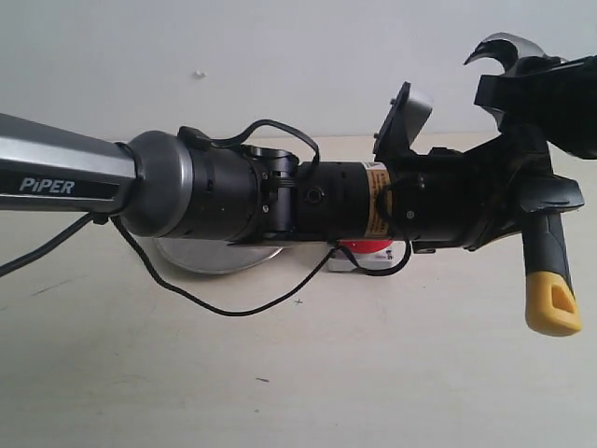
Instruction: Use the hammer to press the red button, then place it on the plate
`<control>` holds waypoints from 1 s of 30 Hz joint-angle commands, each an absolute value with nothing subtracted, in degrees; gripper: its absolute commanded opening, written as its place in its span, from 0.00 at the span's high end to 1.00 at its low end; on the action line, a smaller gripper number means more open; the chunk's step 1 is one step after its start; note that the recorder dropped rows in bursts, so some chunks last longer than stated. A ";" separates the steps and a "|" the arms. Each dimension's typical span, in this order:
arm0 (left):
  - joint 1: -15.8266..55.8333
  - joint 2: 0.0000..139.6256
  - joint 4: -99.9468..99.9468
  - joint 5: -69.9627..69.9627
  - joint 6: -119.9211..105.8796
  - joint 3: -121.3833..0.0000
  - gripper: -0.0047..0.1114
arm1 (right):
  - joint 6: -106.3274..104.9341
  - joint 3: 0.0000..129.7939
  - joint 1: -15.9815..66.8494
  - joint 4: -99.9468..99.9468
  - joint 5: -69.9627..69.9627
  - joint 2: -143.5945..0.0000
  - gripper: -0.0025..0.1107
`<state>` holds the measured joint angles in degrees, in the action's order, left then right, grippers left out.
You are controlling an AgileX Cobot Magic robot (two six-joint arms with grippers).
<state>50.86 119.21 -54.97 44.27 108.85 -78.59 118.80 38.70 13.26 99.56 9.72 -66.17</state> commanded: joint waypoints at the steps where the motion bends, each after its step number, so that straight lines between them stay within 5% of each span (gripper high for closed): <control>1: 48.78 118.64 -55.26 47.82 106.70 -78.79 0.96 | 116.98 39.11 13.30 99.64 10.85 -63.87 0.43; 21: 39.23 116.69 -80.50 39.88 109.50 -78.79 0.96 | 82.12 32.79 13.30 65.84 16.25 -48.47 0.45; 30: 39.36 108.73 -99.95 30.93 116.34 -78.68 0.96 | 82.08 23.79 13.30 69.39 9.38 -30.65 0.90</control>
